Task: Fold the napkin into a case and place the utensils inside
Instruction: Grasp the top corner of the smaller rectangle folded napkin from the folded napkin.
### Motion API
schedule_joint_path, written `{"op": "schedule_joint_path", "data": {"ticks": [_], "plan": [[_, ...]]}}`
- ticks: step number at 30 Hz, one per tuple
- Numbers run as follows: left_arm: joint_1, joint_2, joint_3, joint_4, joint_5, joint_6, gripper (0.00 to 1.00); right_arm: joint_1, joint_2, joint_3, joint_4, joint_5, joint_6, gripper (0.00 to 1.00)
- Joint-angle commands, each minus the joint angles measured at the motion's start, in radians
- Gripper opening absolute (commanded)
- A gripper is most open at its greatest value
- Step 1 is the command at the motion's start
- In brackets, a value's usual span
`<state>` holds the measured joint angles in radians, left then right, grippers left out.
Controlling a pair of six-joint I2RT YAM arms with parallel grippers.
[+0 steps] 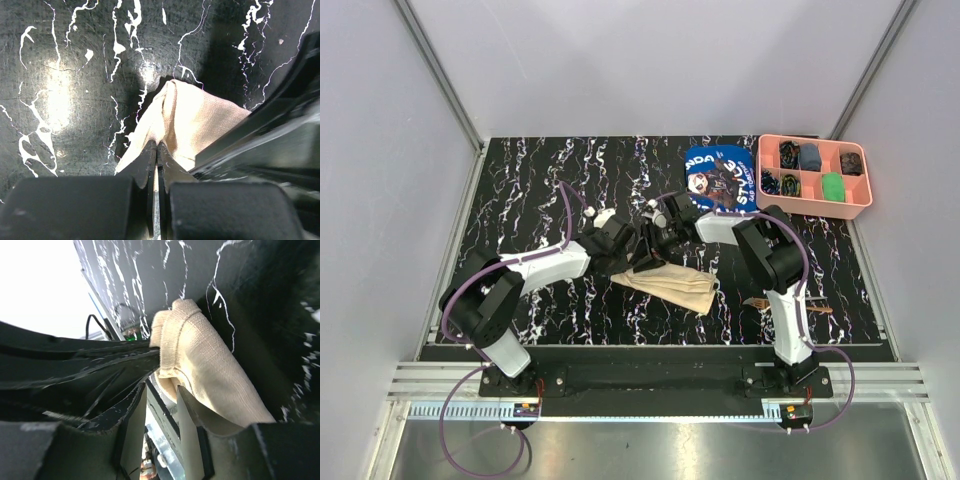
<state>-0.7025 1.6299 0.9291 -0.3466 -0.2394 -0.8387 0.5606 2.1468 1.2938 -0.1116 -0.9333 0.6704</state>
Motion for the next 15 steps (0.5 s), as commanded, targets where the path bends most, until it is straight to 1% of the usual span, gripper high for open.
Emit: {"op": "schedule_joint_path", "data": {"ticks": [1, 2, 4, 5, 7, 8, 15], "plan": [[-0.005, -0.022, 0.004, 0.015, 0.003, -0.007, 0.0, -0.018, -0.062, 0.001, -0.005, -0.007, -0.014, 0.38], [-0.005, -0.024, 0.004, 0.015, 0.003, -0.008, 0.0, -0.018, -0.059, 0.005, -0.003, -0.006, -0.015, 0.3], [-0.005, -0.028, 0.004, 0.014, 0.003, -0.007, 0.0, -0.018, -0.035, 0.018, -0.003, -0.01, -0.015, 0.2], [-0.006, -0.031, 0.004, 0.012, 0.002, -0.007, 0.0, -0.018, -0.022, 0.031, -0.003, -0.015, -0.012, 0.12], [-0.006, -0.034, 0.005, 0.012, 0.002, -0.008, 0.0, -0.015, 0.004, 0.044, -0.003, -0.012, -0.011, 0.1], [-0.006, -0.038, 0.005, 0.014, 0.003, -0.008, 0.0, -0.013, 0.01, 0.053, -0.003, -0.01, -0.009, 0.07], [-0.009, -0.045, 0.013, 0.011, 0.002, -0.007, 0.0, 0.012, 0.058, 0.09, -0.003, -0.012, 0.0, 0.04]]}}
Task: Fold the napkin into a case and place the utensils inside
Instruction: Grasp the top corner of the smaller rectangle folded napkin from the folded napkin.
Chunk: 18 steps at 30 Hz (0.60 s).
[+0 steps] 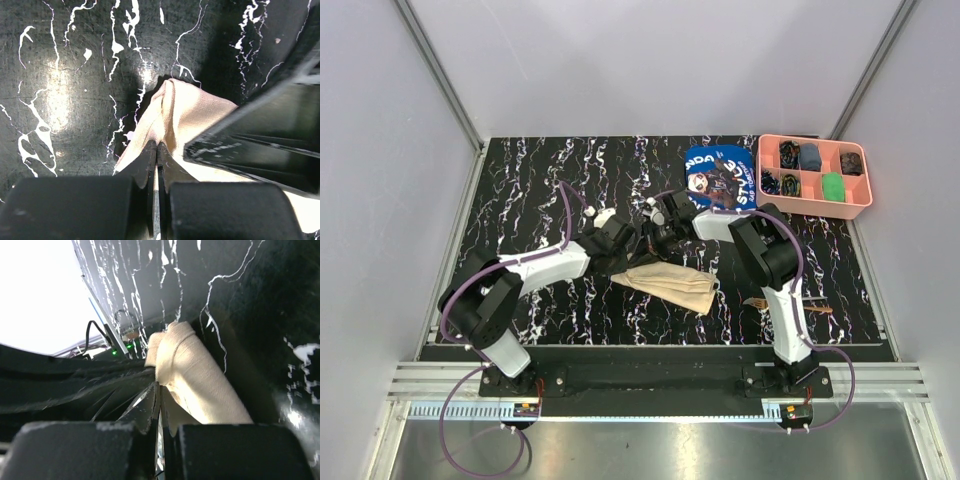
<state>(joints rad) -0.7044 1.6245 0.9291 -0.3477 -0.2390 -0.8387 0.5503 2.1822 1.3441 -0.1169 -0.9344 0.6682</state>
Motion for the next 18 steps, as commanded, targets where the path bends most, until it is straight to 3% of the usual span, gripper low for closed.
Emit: {"op": "schedule_joint_path", "data": {"ticks": [1, 11, 18], "plan": [[-0.007, -0.04, 0.014, 0.012, 0.0, -0.007, 0.0, 0.023, 0.033, 0.04, 0.005, -0.011, 0.004, 0.03], [-0.01, -0.031, 0.085, -0.004, -0.008, 0.006, 0.0, 0.065, 0.061, 0.02, 0.017, -0.007, 0.03, 0.02], [0.002, 0.152, 0.209, -0.054, -0.003, 0.036, 0.0, 0.074, 0.038, -0.014, 0.023, 0.017, 0.1, 0.01]]}}
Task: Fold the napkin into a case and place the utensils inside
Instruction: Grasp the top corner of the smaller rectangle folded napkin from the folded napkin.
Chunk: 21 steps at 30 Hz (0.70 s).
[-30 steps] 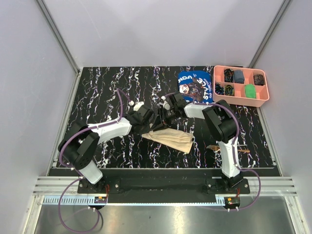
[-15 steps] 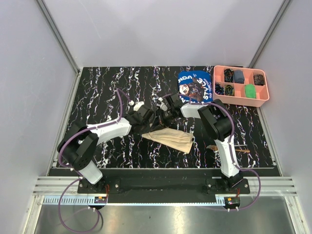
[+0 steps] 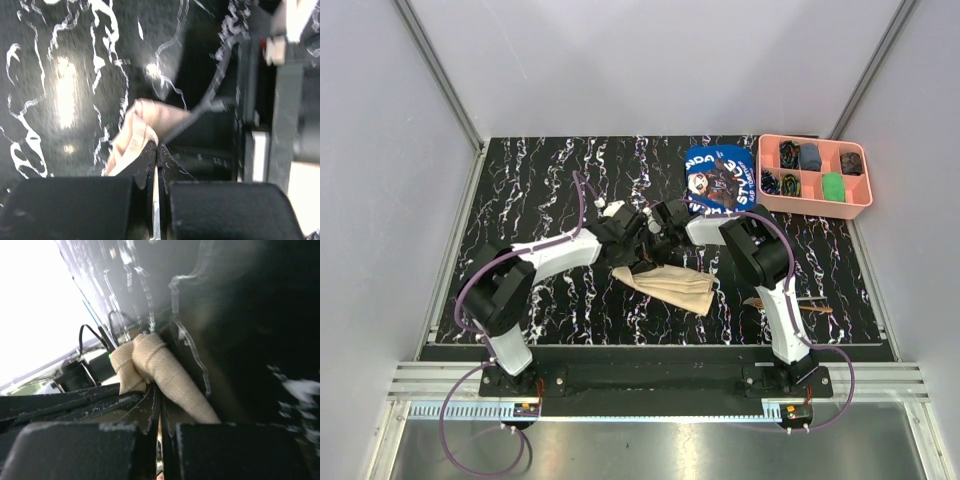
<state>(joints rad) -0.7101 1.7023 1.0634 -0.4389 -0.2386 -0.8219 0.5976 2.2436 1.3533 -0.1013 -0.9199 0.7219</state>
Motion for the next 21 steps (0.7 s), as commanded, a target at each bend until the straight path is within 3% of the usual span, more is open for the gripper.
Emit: {"op": "schedule_joint_path", "data": {"ticks": [1, 12, 21], "plan": [[0.011, 0.097, 0.076, 0.031, -0.005, 0.018, 0.0, 0.027, -0.027, -0.032, 0.014, -0.007, 0.048, 0.01], [0.015, 0.068, -0.063, 0.083, -0.005, 0.013, 0.0, -0.067, -0.186, -0.094, -0.015, 0.046, 0.007, 0.04], [0.017, 0.059, -0.077, 0.086, -0.008, 0.018, 0.0, -0.111, -0.19, -0.056, -0.152, 0.085, -0.127, 0.08]]}}
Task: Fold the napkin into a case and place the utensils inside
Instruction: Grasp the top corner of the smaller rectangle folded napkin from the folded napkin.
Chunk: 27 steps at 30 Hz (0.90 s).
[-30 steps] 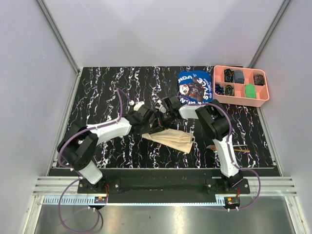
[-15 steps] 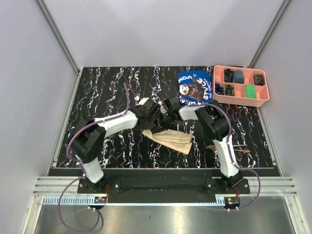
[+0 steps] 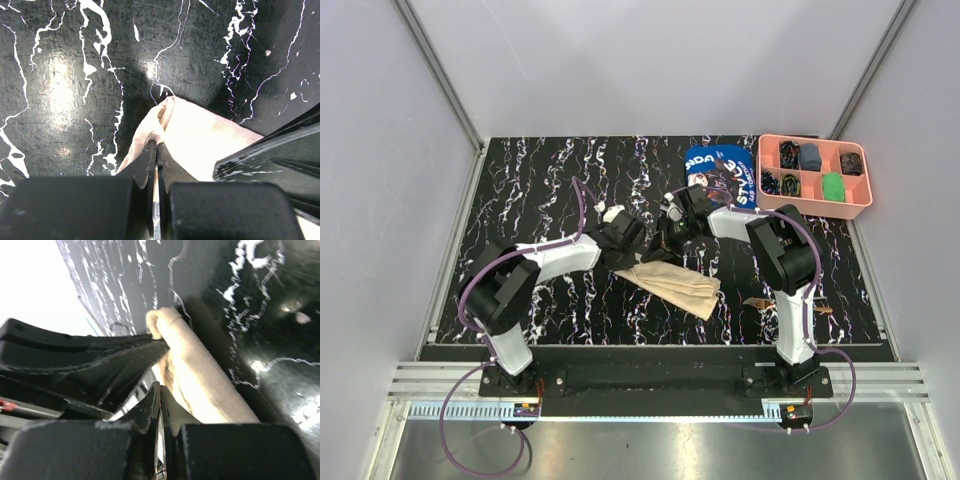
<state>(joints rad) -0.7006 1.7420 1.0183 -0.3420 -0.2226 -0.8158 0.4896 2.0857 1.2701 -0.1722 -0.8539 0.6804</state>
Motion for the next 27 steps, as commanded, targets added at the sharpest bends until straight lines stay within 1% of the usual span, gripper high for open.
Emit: {"op": "schedule_joint_path", "data": {"ticks": [1, 6, 11, 15, 16, 17, 18, 20, 22, 25, 26, 27], "plan": [[0.007, 0.025, -0.027, -0.012, -0.026, 0.021, 0.0, -0.003, -0.026, 0.023, -0.084, 0.022, -0.09, 0.08], [0.012, 0.071, 0.054, -0.043, -0.031, 0.066, 0.0, 0.007, -0.027, -0.043, -0.081, 0.079, -0.101, 0.07], [0.033, 0.119, 0.137, -0.058, -0.014, 0.118, 0.0, 0.036, -0.056, -0.077, -0.067, 0.148, -0.021, 0.06], [0.047, 0.152, 0.17, -0.068, 0.018, 0.135, 0.0, 0.084, -0.01, -0.078, 0.006, 0.116, 0.067, 0.05], [0.049, 0.155, 0.18, -0.068, 0.02, 0.141, 0.0, 0.114, -0.01, -0.08, 0.026, 0.119, 0.085, 0.05], [0.049, 0.159, 0.183, -0.066, 0.022, 0.144, 0.0, 0.122, -0.01, -0.084, 0.051, 0.124, 0.134, 0.05], [0.049, 0.165, 0.187, -0.066, 0.028, 0.147, 0.0, 0.13, -0.009, -0.098, 0.109, 0.127, 0.16, 0.05], [0.049, 0.171, 0.197, -0.068, 0.037, 0.152, 0.0, 0.124, -0.001, -0.109, 0.154, 0.13, 0.195, 0.05], [0.049, 0.168, 0.194, -0.068, 0.045, 0.153, 0.0, 0.113, -0.003, -0.103, 0.154, 0.154, 0.183, 0.05], [0.049, 0.127, 0.183, -0.069, 0.026, 0.158, 0.0, 0.095, -0.012, -0.091, 0.142, 0.125, 0.147, 0.05], [0.05, 0.114, 0.18, -0.072, 0.022, 0.158, 0.02, 0.092, -0.015, -0.087, 0.135, 0.124, 0.128, 0.06], [0.05, 0.087, 0.181, -0.081, 0.013, 0.156, 0.1, 0.086, -0.022, -0.084, 0.123, 0.122, 0.12, 0.06]]}}
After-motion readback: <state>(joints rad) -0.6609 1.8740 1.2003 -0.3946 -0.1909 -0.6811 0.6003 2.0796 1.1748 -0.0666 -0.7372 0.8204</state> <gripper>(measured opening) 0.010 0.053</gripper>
